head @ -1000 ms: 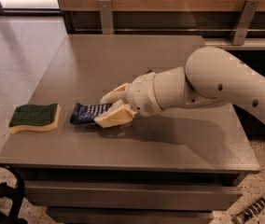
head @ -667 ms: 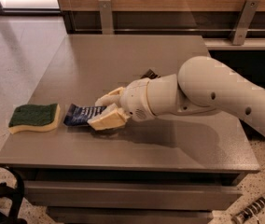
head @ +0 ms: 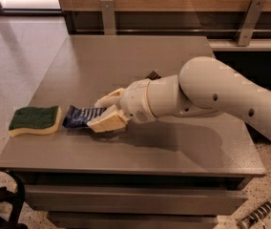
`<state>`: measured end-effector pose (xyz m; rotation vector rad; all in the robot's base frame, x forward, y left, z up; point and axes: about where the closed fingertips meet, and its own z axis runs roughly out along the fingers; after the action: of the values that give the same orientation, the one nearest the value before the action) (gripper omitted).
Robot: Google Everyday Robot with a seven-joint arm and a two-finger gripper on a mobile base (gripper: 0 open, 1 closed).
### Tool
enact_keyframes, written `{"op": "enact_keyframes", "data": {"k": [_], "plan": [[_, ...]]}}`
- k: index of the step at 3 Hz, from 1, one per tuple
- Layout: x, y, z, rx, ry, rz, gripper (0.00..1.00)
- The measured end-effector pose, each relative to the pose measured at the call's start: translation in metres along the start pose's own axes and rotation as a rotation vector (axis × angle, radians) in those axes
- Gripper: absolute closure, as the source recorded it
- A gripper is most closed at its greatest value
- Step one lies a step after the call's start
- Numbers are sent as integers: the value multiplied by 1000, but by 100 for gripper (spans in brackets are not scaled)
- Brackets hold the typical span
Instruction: Move rxbar blueberry near sponge
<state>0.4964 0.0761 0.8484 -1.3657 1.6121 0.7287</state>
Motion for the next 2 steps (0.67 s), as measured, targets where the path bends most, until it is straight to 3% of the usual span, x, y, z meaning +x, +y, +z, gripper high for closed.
{"op": "enact_keyframes", "data": {"k": [2], "plan": [[-2, 3, 2, -5, 1, -6, 12]]}}
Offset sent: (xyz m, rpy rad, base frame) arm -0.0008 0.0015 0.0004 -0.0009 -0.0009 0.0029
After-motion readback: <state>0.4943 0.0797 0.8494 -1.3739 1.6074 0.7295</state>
